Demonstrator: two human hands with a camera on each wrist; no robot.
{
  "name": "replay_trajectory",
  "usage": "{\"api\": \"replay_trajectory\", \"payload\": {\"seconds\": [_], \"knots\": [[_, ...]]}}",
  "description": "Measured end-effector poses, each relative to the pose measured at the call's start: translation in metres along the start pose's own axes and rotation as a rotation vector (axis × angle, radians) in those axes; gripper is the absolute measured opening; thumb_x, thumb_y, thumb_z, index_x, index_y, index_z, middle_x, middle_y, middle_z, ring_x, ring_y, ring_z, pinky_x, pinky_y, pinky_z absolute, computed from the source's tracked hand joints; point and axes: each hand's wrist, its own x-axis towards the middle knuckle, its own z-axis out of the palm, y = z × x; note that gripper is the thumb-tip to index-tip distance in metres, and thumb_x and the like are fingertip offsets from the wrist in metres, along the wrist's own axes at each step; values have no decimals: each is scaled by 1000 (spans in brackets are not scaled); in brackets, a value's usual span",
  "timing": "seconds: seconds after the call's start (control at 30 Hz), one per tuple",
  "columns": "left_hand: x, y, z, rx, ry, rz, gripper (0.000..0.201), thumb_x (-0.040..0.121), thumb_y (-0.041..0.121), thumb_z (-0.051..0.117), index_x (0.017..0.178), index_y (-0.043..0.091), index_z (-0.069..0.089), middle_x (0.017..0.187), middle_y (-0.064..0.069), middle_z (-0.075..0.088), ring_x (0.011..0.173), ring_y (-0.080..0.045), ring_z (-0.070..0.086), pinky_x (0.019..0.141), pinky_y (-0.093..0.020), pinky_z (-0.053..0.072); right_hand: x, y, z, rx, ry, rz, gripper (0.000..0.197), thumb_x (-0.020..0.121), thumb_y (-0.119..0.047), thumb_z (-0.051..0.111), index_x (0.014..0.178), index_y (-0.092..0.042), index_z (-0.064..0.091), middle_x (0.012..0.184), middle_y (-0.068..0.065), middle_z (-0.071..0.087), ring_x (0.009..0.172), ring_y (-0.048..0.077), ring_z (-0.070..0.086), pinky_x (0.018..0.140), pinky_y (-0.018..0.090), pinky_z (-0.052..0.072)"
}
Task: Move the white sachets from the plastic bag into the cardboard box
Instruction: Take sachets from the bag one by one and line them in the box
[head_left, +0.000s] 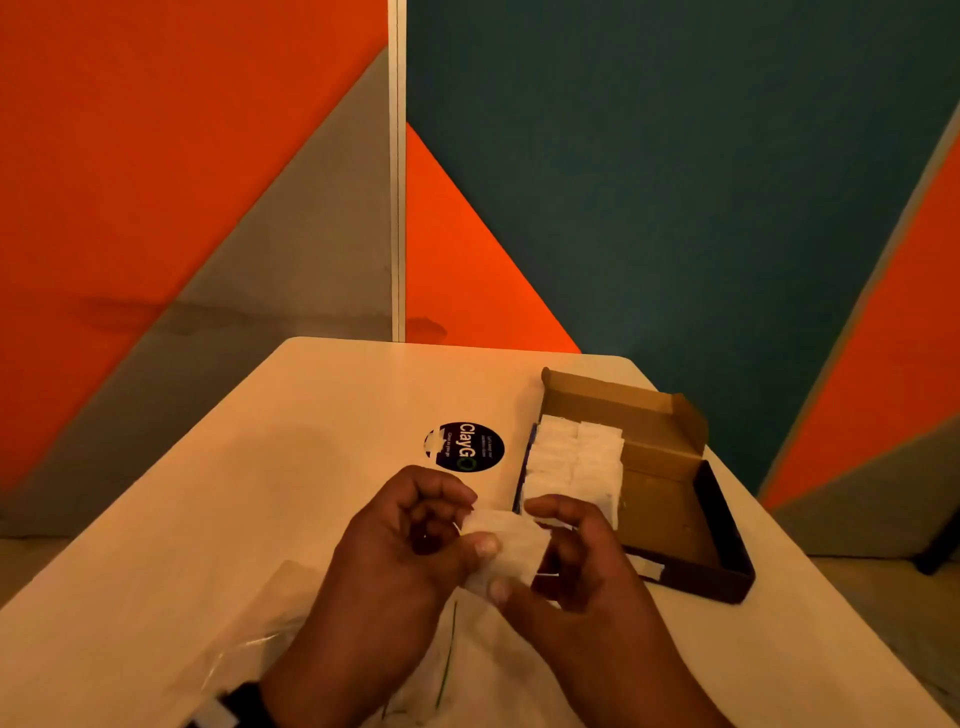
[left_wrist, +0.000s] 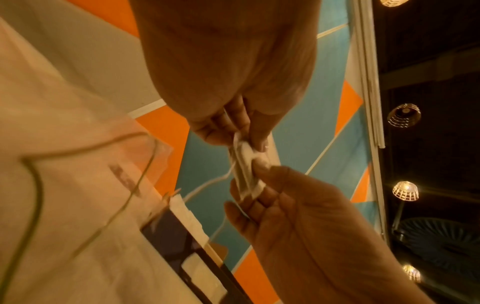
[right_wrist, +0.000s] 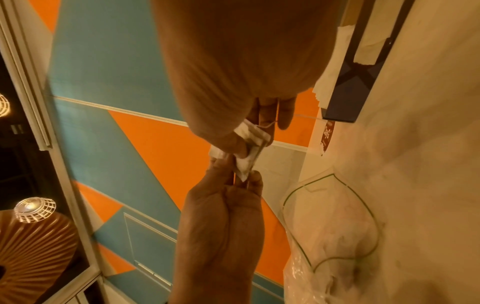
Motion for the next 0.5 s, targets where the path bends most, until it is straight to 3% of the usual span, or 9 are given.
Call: {"api": "replay_trajectory", "payload": {"seconds": [0.07,0.13,0.2,0.27,0.37,0.5], "knots": [[-3,6,-2,90,-60,10,38,74,-5,79,85,30,71,75,7,67,70,-11,60,70,-30,54,-1,0,0,-103,30,-17,58,73,-18,85,107,-48,50,104,-23,71,92,-4,67,75,13,54],[-5,15,-10,231,-145,24,35,78,9,80,93,39,68,89,12,71,78,-9,64,73,-28,55,4,-3,-7,-201,32,-25,55,74,-23,84,106,-50,48,98,-29,68,91,-9,64,72,9,49],[-4,28,-24,462,-256,31,35,79,35,78,107,47,61,108,23,68,92,-3,66,81,-27,55,16,-7,-25,-251,60,-23,49,79,-21,80,105,-48,49,84,-34,62,80,-18,61,58,3,45],[-2,37,-39,705,-341,15,46,74,62,69,116,57,51,117,32,60,104,1,61,84,-23,54,36,-8,-48,-303,95,-6,44,84,-17,76,109,-44,51,84,-31,55,73,-10,60,48,3,43],[4,47,-62,967,-490,-130,61,69,76,63,124,66,37,124,40,45,110,13,50,88,-14,45,64,-5,-77,-372,128,11,37,87,-15,73,107,-38,52,93,-23,58,80,-1,61,52,10,46],[9,46,-91,1216,-703,-196,104,37,94,58,131,75,18,138,47,22,131,13,28,118,-23,26,87,12,-99,-397,130,101,35,86,-12,73,104,-34,52,96,-15,63,86,1,60,59,14,43]]}}
